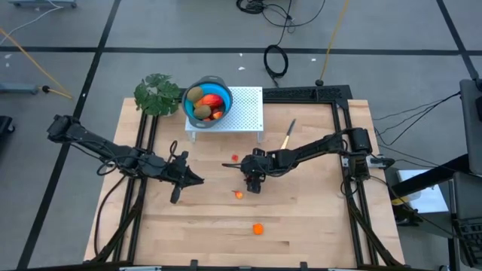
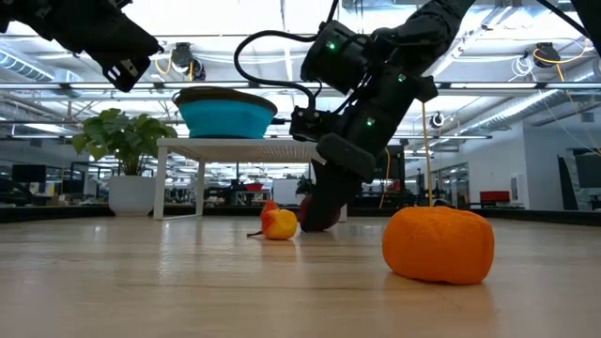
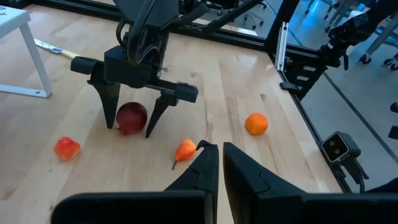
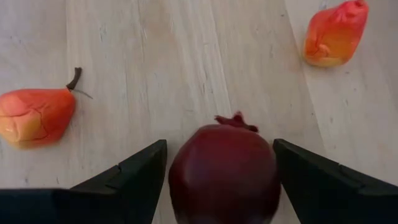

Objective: Pick & Place Fruit
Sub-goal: Put the pomegranate into the strainer bowl on the shelf

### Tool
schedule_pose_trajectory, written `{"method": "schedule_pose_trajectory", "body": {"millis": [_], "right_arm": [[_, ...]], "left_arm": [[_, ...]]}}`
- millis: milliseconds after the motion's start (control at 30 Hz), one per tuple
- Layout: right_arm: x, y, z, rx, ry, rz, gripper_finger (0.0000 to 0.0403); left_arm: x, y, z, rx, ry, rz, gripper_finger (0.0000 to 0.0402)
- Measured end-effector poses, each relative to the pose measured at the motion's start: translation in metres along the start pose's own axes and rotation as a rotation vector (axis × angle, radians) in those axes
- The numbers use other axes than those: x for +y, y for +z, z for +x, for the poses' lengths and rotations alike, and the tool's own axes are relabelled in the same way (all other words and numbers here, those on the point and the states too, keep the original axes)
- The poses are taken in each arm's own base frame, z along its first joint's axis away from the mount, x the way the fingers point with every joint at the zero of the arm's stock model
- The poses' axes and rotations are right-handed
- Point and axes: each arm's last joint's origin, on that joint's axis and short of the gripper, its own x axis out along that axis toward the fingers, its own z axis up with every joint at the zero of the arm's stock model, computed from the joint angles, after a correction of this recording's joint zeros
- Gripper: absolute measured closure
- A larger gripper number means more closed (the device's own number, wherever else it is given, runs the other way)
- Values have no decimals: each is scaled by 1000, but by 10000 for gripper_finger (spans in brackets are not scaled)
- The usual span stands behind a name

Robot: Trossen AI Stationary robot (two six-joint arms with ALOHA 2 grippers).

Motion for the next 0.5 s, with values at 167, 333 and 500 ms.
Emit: {"method": "schedule_pose_trajectory", "body": {"millis": [167,333,500], "right_arm": [[0,-2,0,18,-4,0,118],[0,-1,0,14,-2,1,124],[0,-1,0,14,-2,1,160]], "left_arm": [[0,0,0,0,0,1,380],[0,0,0,0,0,1,380],[0,0,0,0,0,0,380]]}}
